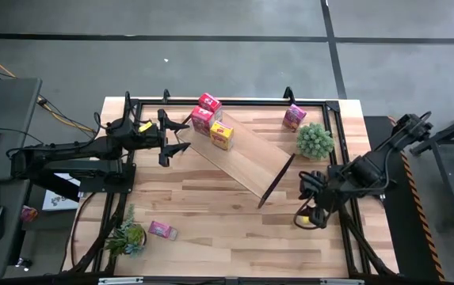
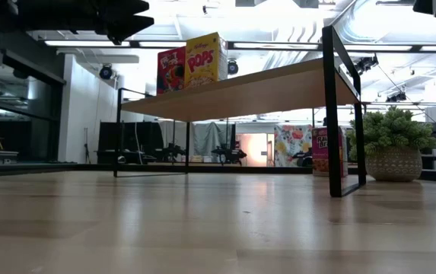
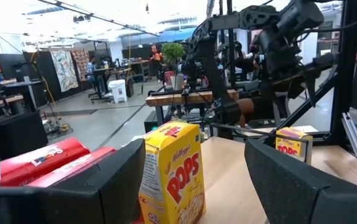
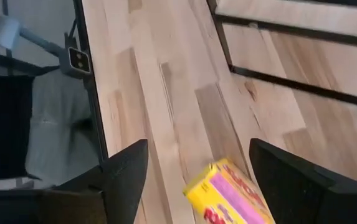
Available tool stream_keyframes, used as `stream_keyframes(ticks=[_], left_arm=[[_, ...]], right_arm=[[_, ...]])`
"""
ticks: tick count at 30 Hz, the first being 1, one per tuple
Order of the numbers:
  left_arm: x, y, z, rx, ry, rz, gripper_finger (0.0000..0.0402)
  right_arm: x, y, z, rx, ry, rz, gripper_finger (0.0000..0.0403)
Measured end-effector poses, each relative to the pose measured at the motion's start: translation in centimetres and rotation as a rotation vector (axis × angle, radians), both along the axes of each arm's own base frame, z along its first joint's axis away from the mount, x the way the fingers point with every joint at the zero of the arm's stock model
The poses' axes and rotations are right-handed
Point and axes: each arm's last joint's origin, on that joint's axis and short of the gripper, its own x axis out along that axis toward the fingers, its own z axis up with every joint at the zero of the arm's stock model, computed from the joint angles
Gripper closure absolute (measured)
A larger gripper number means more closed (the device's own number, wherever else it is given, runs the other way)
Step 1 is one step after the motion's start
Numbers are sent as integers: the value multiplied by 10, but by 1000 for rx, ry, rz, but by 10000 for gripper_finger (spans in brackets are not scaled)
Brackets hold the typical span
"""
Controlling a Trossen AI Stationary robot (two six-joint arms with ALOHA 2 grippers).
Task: Stack cereal on shelf
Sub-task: Put the yellow cereal box on the shelf
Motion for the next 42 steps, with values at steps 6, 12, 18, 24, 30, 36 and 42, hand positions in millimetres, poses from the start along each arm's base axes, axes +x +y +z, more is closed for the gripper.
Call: stream_keyframes(ticks=[6, 12, 18, 24, 30, 36, 42], left_arm=[[0, 0, -2, -5, 18, 0, 135], [0, 0, -2, -6, 20, 0, 135], [0, 0, -2, 3, 22, 1, 135], [2, 1, -4, 2, 34, 1, 135], [7, 3, -10, -8, 67, 16, 135], [14, 5, -16, 20, 104, 35, 135], [17, 6, -17, 23, 99, 36, 135]], right_arm=[[-2, 7, -9, -45, 70, 19, 130], [6, 29, -28, -59, 312, 110, 130], [14, 44, -33, -205, 482, 208, 130], [25, 52, -33, -329, 451, 283, 130], [24, 52, -40, -335, 489, 292, 130], [24, 52, -40, -334, 487, 292, 130], [24, 53, -40, -388, 449, 331, 130]])
